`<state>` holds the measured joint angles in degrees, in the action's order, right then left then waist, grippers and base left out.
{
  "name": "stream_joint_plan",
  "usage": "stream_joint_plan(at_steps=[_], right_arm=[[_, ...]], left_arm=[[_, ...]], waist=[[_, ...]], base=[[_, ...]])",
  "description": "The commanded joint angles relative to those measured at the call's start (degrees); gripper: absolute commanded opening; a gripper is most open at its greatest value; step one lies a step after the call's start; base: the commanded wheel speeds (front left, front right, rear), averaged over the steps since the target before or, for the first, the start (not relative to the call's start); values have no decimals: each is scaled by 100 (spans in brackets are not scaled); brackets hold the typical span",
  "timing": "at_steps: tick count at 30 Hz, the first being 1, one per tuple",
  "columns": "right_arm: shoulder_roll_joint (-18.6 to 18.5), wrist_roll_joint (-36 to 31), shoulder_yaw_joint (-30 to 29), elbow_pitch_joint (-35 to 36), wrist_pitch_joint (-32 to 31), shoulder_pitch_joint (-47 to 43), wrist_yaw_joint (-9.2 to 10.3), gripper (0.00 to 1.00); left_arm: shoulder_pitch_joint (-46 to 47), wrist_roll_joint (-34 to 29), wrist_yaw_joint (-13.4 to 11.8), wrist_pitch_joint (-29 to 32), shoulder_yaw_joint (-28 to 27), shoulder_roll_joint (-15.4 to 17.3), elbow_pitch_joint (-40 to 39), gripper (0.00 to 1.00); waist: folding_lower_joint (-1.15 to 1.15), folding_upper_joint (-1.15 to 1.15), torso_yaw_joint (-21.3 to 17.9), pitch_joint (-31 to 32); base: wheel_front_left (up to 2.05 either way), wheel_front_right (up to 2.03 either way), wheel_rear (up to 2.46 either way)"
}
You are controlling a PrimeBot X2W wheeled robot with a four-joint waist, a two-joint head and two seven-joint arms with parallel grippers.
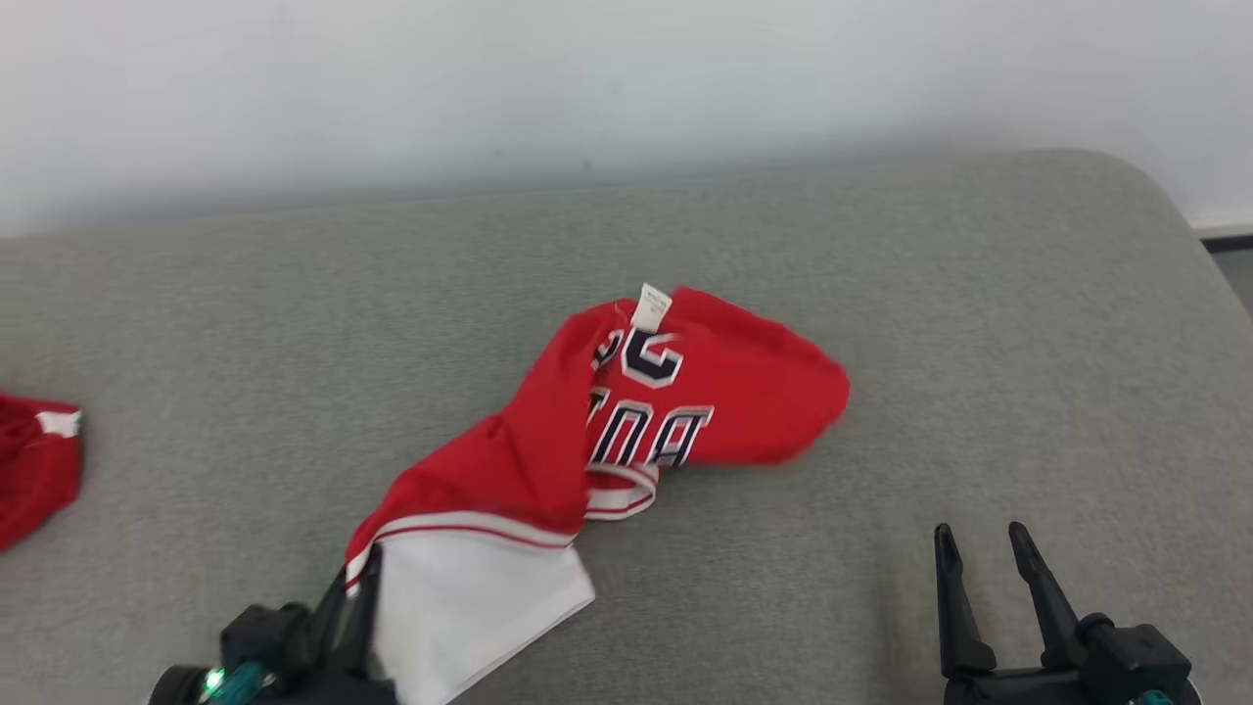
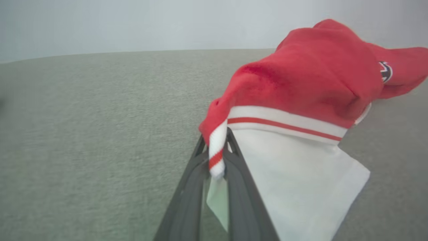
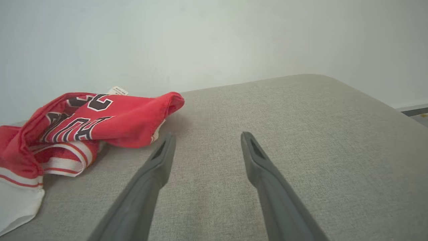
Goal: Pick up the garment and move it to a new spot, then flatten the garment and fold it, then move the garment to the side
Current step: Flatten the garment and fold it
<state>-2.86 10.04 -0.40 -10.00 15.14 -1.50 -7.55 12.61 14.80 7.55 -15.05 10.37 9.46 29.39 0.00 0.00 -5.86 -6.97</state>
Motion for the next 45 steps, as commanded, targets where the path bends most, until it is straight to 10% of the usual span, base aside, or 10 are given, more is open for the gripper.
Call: stream_joint_plan(at_steps=[1,15,16,17,18,31,45], right_arm=[[-4,31,7,3,3,-84,13,100],[-6,-27,42,-93,3,-218,13,100],[-6,-30,39,-96,3,-232,13,100],[-7,-32,36,-96,3,-229,13,100],[-6,-35,35,-95,3,-222,13,100],[-6,-80,9,-70,3,-341,13,100],[-6,-73,3,-96,3,-216,13,100]], left_arm=[[-198,61,-17,-17,-93,72,-88,0],[-721,368,-16,-17,-432,41,68,0],[-730,351,-16,-17,-463,29,26,28],[-752,354,-15,-17,-496,-5,-29,87],[-795,358,-14,-17,-532,-43,-78,100],[-1421,64,-15,-17,-1045,-429,-1140,100],[-1496,356,-14,-18,-840,-584,-183,100]], waist=[[0,0,382,216],[0,0,661,375],[0,0,664,393],[0,0,669,411],[0,0,673,428],[0,0,847,547],[0,0,780,396]], base=[[0,0,0],[0,0,0],[0,0,0],[0,0,0],[0,0,0],[0,0,0],[0,0,0]])
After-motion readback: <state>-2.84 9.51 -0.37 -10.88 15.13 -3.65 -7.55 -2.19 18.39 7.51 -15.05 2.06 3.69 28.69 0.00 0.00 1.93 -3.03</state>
